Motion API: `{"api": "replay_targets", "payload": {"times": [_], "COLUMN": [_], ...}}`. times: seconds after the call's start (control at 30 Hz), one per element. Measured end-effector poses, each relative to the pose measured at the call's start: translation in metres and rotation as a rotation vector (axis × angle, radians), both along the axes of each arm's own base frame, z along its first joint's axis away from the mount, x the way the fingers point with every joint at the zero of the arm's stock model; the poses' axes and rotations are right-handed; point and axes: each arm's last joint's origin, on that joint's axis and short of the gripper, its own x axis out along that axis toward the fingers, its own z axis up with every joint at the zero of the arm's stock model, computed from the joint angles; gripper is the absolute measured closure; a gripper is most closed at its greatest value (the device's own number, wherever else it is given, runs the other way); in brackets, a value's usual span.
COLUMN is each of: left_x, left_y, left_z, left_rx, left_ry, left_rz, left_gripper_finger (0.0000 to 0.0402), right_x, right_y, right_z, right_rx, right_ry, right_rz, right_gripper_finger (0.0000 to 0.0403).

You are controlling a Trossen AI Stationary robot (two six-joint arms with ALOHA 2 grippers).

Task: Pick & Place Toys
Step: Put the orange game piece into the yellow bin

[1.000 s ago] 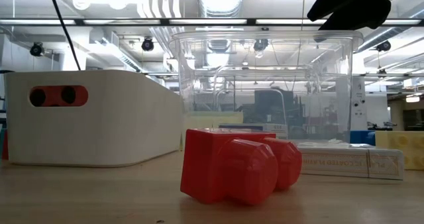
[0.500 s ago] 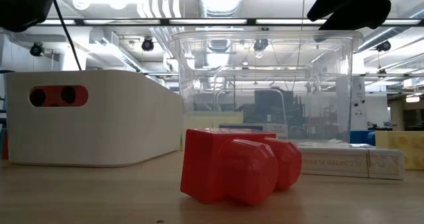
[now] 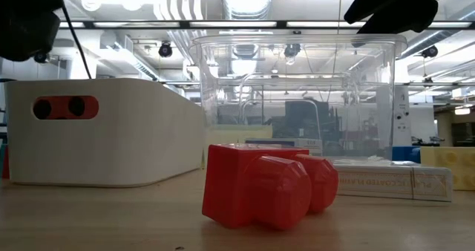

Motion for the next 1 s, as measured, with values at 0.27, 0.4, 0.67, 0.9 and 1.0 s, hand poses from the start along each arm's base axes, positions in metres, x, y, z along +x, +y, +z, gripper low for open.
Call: {"api": "replay_targets", "payload": {"times": [0.27, 0.4, 0.67, 0.9, 1.0], "left_x": [-0.004, -0.005, -0.004, 0.001, 0.005], "left_y": [0.004, 0.005, 0.005, -0.001, -0.006], "left_z": [-0.013, -0.016, -0.016, -0.011, -0.001], "left_rx": [-0.022, -0.043, -0.048, -0.073, -0.079], "left_ry": [0.009, 0.012, 0.008, -0.024, -0.044], "left_rz": [0.018, 0.016, -0.008, -0.061, -0.109], "left_gripper_finger": [0.0201, 0.0231, 0.0261, 0.0265, 0.0267], "right_x": [0.000, 0.000, 0.000, 0.000, 0.000], "right_y": [0.000, 0.000, 0.000, 0.000, 0.000], "right_z": [0.000, 0.000, 0.000, 0.000, 0.000], "right_rx": [0.000, 0.001, 0.000, 0.001, 0.001], "right_ry": [-0.001, -0.001, -0.001, -0.001, -0.001], "right_rz": [0.000, 0.000, 0.000, 0.000, 0.000], "right_gripper_finger": [0.0078, 0.0078, 0.0078, 0.0078, 0.0078]}}
